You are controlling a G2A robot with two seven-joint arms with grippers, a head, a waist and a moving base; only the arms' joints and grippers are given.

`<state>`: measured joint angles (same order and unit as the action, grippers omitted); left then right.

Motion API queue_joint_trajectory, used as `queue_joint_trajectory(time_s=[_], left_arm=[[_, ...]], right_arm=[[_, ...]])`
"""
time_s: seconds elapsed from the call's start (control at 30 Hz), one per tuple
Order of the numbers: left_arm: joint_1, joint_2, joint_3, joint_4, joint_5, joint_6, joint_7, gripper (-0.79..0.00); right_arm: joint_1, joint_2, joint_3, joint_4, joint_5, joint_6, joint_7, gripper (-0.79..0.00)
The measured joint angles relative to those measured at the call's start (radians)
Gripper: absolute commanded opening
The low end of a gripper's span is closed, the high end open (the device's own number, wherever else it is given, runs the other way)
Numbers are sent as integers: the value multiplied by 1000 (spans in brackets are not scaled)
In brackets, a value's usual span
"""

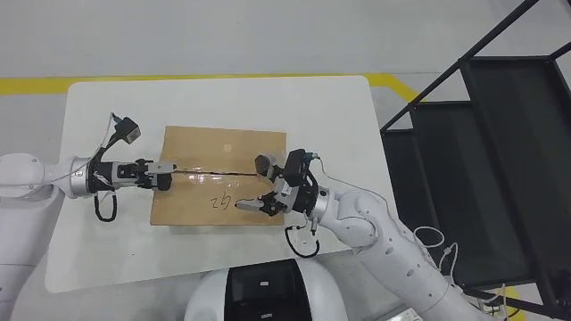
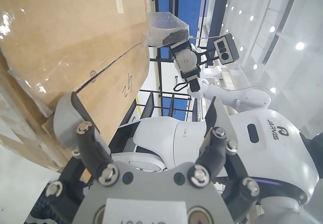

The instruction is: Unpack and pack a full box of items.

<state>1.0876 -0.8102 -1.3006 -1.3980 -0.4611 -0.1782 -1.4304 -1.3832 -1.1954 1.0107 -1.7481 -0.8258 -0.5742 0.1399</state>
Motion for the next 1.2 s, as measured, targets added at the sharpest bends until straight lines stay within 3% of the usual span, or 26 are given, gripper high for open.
queue_joint_trajectory(time_s=[0.03, 0.07, 1.2], left_arm=[[1, 0, -1, -1, 0, 0, 0, 0], [2, 1, -2, -2, 0, 0, 0, 0], [15, 5, -16, -7, -13, -2, 3, 0]], right_arm=[[0, 0, -1, -5, -6, 5, 4, -754], [0, 0, -2, -11, -12, 14, 8, -785], [153, -45, -116, 54, 42, 228, 191, -785]])
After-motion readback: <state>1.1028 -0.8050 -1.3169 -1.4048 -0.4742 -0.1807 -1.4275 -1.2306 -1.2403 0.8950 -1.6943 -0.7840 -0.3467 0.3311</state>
